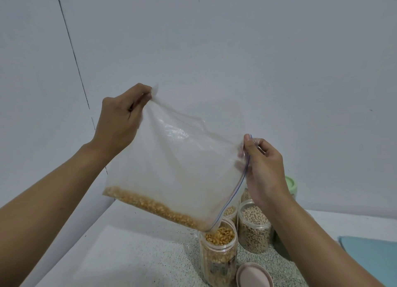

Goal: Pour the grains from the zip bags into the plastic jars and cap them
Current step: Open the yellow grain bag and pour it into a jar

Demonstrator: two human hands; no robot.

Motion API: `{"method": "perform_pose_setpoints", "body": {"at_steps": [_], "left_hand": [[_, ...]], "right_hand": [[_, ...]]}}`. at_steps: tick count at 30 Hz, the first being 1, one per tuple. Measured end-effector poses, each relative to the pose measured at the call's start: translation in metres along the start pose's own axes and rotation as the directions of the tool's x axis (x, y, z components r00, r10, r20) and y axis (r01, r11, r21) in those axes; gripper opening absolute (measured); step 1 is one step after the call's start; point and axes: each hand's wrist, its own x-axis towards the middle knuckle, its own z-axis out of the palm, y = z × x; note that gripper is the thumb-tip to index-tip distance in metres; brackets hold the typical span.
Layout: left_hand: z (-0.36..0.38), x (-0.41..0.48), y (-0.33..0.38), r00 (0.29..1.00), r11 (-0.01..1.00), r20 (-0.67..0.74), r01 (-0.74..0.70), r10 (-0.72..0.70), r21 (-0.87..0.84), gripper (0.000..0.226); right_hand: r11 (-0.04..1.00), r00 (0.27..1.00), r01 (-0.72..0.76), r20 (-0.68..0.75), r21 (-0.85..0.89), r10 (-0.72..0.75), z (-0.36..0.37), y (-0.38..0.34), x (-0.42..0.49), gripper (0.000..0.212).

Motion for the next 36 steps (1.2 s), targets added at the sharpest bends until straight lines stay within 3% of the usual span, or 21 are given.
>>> {"method": "perform_pose_setpoints", "body": {"at_steps": [11, 23, 27, 31, 36], "left_hand": [[0.004, 0.002, 0.007, 0.998, 0.999, 0.049, -0.036, 0.036, 0.006, 0.019], [0.016, -0.003, 0.012, 0.992, 0.999, 0.126, 0.023, -0.018, -0.041, 0.02], [0.016, -0.001, 0.013, 0.995, 0.996, 0.081, 0.069, -0.065, -0.048, 0.018], [0.021, -0.004, 0.018, 0.986, 0.998, 0.163, 0.034, -0.024, -0.058, 0.019], [0.018, 0.002, 0.015, 0.993, 0.996, 0.108, 0.058, -0.051, -0.066, 0.02]], "right_hand": [[1.0, 0.999, -0.01, -0.052, -0.002, 0.01, -0.009, 0.008, -0.002, 0.025], [0.997, 0.989, 0.077, -0.128, -0.025, -0.079, 0.001, 0.009, -0.007, 0.018], [0.997, 0.988, 0.064, -0.14, -0.043, -0.069, 0.002, 0.01, -0.005, 0.017], [0.994, 0.99, 0.071, -0.119, -0.083, -0.081, 0.003, 0.012, -0.005, 0.021], [0.996, 0.986, 0.047, -0.156, -0.073, -0.058, 0.002, 0.008, 0.0, 0.02]]}}
